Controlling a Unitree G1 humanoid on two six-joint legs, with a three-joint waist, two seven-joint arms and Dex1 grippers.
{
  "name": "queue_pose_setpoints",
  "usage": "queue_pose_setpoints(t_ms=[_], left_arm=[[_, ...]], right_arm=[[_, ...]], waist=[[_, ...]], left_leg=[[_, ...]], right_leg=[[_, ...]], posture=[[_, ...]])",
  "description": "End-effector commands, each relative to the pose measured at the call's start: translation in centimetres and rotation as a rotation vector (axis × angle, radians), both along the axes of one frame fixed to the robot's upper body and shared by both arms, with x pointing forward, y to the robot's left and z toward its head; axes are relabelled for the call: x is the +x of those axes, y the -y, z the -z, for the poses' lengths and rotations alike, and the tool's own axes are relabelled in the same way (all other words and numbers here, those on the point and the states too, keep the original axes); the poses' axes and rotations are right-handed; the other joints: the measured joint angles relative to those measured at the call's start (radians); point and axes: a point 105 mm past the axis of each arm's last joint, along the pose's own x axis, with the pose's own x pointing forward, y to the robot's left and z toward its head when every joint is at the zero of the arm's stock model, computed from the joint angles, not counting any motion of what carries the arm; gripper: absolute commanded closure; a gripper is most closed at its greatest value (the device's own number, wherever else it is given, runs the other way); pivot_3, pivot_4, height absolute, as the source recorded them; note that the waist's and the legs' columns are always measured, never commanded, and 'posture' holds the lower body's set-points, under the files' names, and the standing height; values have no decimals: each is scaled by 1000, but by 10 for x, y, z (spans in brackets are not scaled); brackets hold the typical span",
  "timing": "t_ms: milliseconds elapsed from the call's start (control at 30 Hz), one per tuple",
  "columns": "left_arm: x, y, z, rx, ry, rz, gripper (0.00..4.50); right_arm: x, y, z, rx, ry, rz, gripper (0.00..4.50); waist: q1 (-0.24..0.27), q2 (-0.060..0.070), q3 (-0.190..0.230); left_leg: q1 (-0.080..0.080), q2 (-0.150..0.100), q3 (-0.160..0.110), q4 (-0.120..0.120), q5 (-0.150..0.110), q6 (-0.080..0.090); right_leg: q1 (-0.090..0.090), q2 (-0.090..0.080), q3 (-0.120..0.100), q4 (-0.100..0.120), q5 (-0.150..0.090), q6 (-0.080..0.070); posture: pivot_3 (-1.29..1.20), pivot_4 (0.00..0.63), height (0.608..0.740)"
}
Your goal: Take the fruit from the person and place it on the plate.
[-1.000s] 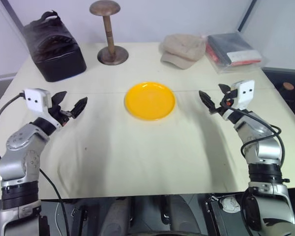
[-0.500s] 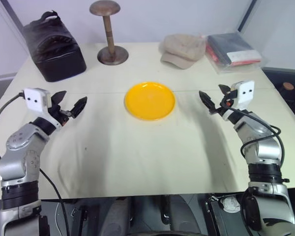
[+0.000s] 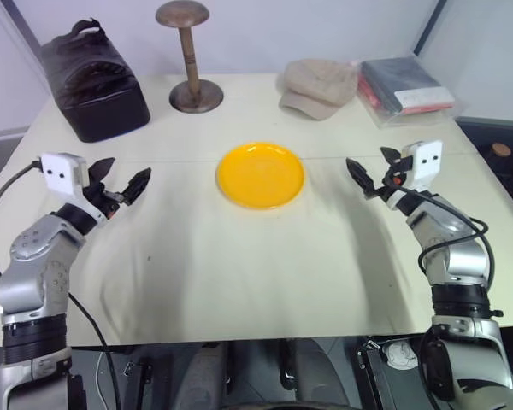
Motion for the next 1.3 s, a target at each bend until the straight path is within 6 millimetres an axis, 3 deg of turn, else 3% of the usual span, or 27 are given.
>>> queue_pose_setpoints(t_ms=[33,1033,1200,1300], left_arm=[[-4,-5,-15,16,58,-17,0],[-5,-5,-12,20,61,-23,0],[-5,-5,-11,21,58,-21,0],[-4,-5,-11,20,56,-12,0]], right_arm=[[1,-2,-18,-1,65,-2,61],[3,-3,-20,-12,69,-22,61],[-31,-48,-53,152,31,-399,61],[-47,-65,-62,131,-9,-535,61]], waist=[[0,0,0],[0,0,0],[-1,0,0],[0,0,0]], left_leg=[[0,0,0,0,0,0],[0,0,0,0,0,0],[0,0,0,0,0,0],[0,0,-1,0,0,0]], right_leg=[[0,0,0,0,0,0],[0,0,0,0,0,0],[0,0,0,1,0,0],[0,0,0,1,0,0]], posture=[[0,150,740],[0,150,740],[0,150,740],[0,150,740]])
